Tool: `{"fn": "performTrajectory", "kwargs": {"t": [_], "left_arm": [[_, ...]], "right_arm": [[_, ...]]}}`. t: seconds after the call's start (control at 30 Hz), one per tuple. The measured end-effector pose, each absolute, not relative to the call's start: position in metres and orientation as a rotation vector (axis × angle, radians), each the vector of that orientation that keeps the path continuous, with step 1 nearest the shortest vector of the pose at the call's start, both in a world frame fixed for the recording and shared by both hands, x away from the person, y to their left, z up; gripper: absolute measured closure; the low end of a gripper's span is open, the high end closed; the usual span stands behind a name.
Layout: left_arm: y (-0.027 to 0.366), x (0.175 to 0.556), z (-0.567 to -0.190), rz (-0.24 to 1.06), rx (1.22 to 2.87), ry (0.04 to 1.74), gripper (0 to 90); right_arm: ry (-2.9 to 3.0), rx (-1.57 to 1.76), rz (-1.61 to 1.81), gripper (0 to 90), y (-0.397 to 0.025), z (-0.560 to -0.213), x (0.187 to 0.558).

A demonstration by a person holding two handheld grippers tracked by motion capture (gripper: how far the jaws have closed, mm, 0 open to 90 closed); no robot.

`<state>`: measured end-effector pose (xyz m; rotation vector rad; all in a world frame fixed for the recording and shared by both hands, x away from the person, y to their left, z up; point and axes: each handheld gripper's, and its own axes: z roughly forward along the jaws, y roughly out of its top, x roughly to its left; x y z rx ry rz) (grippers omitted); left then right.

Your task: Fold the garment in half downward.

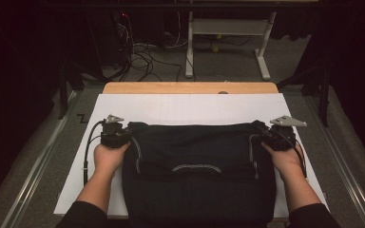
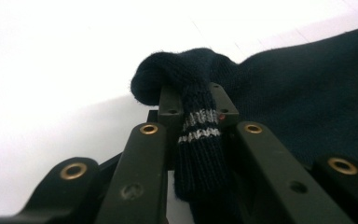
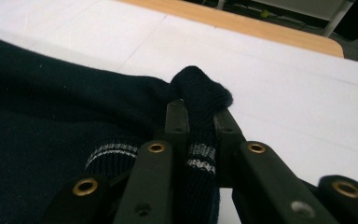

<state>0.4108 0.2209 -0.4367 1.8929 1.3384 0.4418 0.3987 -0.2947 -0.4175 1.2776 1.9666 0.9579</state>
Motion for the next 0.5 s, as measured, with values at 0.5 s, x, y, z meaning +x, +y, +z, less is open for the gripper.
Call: {"fn": "performTrajectory", "kwargs": {"t": [0.5], "left_arm": [[0.217,0.444,-0.437,0.484,1.856,1.390,75.3]], "right_arm": [[1.914,1.293,0.946,80.5,-0.290,-0.406,0.436]]}}
